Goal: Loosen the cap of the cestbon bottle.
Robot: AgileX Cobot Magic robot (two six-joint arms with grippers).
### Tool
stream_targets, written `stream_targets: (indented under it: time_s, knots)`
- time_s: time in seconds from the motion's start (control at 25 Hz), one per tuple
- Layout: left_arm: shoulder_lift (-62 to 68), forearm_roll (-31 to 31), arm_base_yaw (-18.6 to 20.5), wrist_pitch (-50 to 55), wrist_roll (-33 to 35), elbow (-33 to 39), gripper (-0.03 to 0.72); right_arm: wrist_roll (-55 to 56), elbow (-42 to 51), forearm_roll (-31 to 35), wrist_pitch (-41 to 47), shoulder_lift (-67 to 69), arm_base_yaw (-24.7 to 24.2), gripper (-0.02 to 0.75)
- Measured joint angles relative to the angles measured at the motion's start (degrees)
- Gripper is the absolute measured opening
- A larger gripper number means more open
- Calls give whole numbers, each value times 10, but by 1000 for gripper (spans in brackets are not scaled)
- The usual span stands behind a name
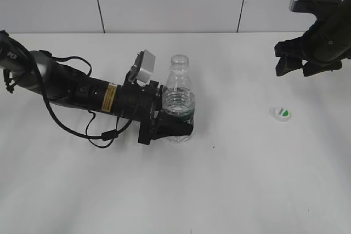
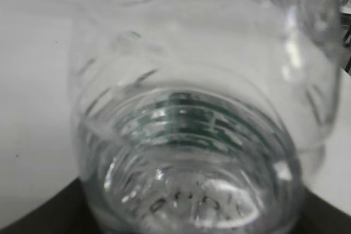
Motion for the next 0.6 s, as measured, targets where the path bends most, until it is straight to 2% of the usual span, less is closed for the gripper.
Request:
stream_targets:
  time_s: [0.2, 0.6]
  knots:
    - [4, 14, 0, 38, -22, 4, 546, 0, 0, 1, 0, -2, 0, 489]
    - [-17, 17, 1, 0, -31, 4, 566, 0, 0, 1, -1, -2, 0, 490]
